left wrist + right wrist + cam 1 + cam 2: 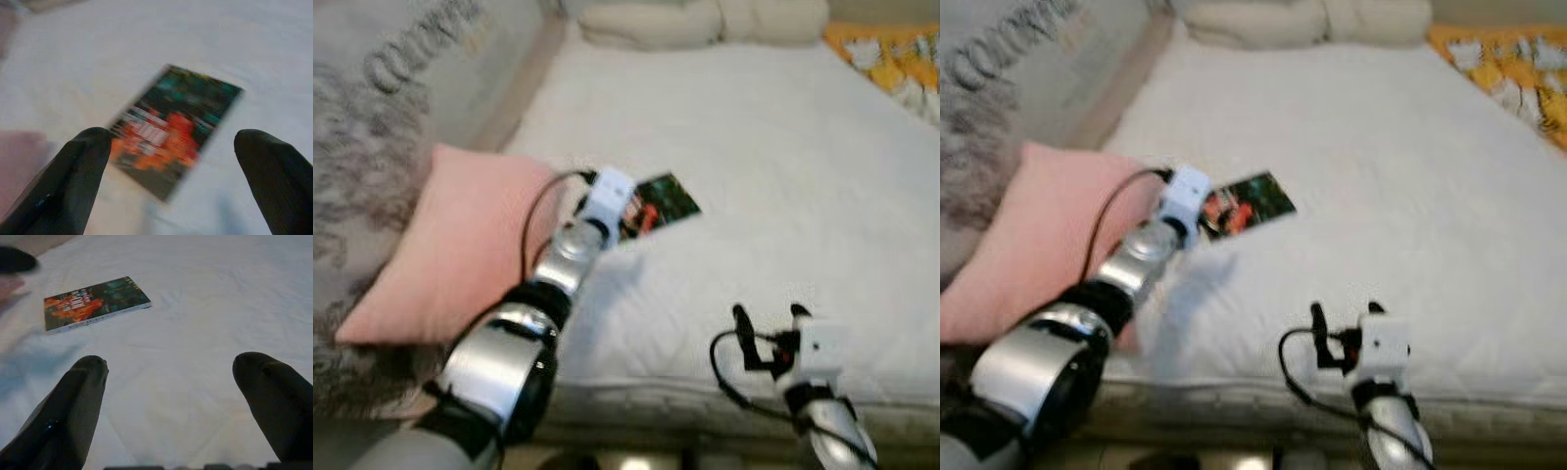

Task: Clean up the room

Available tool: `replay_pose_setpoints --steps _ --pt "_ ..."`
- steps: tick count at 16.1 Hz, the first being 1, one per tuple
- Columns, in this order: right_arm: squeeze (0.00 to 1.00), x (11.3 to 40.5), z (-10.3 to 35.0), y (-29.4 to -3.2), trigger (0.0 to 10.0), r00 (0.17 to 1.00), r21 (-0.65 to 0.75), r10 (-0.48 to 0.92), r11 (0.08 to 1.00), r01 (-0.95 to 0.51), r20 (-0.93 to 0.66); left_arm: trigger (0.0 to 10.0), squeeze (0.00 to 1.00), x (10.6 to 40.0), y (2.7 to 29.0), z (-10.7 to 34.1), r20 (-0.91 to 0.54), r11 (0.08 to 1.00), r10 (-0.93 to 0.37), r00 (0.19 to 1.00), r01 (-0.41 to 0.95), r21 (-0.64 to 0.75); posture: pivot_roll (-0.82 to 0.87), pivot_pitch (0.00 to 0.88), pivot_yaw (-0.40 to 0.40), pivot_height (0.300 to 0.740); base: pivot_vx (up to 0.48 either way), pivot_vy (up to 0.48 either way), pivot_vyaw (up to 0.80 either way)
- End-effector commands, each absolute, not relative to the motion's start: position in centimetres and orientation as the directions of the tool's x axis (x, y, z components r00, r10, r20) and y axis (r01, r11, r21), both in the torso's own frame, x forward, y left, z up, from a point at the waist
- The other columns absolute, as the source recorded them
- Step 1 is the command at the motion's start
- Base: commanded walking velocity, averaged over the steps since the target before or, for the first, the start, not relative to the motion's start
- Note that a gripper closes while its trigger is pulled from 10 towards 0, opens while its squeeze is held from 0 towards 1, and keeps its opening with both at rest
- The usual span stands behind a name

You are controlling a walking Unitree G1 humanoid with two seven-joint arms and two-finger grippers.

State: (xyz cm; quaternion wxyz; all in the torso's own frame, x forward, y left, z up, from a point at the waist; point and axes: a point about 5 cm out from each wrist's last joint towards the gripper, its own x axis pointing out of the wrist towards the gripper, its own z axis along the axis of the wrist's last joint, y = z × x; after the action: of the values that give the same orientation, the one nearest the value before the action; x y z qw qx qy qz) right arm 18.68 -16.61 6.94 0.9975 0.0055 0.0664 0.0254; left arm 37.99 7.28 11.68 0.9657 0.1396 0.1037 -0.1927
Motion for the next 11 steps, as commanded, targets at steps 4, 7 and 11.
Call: replay_pose_setpoints --steps 4,7,11 --pt "0.00 19.7 8.8 -16.3 10.0 0.999 0.055 0.001 0.999 0.002 -0.049 10.0 0.00 38.9 8.6 14.0 -0.098 0.937 -0.342 0.934 0.347 0.035 -0.31 0.155 0.098 0.740 0.000 0.000 0.00" --pt "0.00 20.2 8.9 -15.4 10.0 0.998 0.062 0.044 0.997 -0.041 -0.053 10.0 0.00 38.6 7.8 13.7 -0.115 0.907 -0.349 0.930 0.366 0.208 -0.26 0.173 0.076 0.740 0.000 0.000 0.00" --pt "0.00 18.2 9.1 -14.3 10.0 0.996 0.057 0.055 0.997 -0.051 -0.072 10.0 0.00 38.9 7.2 13.9 -0.138 0.907 -0.321 0.937 0.346 0.241 -0.34 0.231 0.091 0.740 0.000 0.000 0.00"
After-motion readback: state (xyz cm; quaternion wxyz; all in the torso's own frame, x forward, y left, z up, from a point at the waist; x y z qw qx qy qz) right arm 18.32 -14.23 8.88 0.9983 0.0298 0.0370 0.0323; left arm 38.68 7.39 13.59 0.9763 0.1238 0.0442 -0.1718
